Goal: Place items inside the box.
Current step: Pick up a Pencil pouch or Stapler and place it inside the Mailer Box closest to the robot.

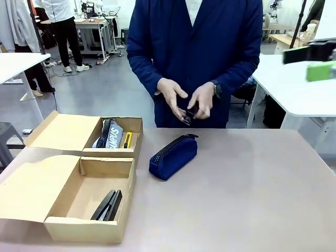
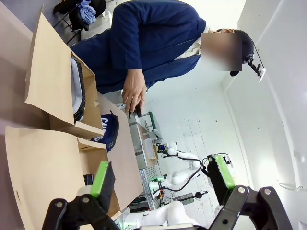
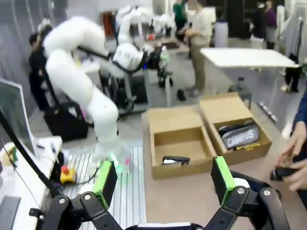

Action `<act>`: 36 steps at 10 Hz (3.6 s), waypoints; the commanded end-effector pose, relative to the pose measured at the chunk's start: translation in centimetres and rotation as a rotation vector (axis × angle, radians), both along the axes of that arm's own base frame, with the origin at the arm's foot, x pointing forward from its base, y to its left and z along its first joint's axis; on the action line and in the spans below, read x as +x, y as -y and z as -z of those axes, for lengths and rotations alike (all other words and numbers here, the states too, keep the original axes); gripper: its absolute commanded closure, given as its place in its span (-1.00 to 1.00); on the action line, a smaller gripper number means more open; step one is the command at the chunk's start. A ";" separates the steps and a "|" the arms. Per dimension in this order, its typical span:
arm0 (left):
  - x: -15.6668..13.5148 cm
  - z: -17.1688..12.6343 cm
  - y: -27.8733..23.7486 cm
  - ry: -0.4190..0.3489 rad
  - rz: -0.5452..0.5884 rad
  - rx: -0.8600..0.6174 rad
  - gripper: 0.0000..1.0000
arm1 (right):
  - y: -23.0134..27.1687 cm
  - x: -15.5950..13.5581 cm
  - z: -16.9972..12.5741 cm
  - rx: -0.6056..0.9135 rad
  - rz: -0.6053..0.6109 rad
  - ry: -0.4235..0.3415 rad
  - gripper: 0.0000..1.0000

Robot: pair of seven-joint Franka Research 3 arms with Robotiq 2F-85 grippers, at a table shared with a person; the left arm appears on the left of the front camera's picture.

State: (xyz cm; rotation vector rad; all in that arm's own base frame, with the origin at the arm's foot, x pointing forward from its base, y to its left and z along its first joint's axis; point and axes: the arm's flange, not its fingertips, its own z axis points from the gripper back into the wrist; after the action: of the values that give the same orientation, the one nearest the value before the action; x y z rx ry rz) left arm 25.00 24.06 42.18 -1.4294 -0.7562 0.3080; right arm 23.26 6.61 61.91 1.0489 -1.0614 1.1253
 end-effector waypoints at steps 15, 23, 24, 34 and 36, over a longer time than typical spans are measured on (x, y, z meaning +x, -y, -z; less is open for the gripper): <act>-0.1 -0.1 0.3 0.028 -0.005 -0.003 -1.00 | -23.1 15.6 18.1 -0.936 -0.203 0.201 -1.00; -0.1 -0.1 0.3 0.028 -0.005 -0.003 -1.00 | -33.3 30.2 21.3 -1.207 -0.455 0.279 -1.00; -0.1 -0.1 0.3 0.028 -0.005 -0.003 -1.00 | -33.6 30.7 22.2 -1.236 -0.489 0.251 -1.00; -0.1 -0.1 0.3 0.028 -0.005 -0.003 -1.00 | -32.9 30.5 26.1 -1.295 -0.594 0.112 1.00; -0.1 -0.1 0.3 0.028 -0.005 -0.003 -1.00 | -32.7 30.3 26.4 -1.310 -0.607 0.097 1.00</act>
State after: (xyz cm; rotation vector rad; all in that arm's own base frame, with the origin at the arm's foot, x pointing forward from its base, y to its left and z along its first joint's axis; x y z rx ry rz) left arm 25.04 24.02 42.16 -1.4302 -0.7549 0.3071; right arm 53.63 39.46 35.30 0.2315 0.0752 1.9575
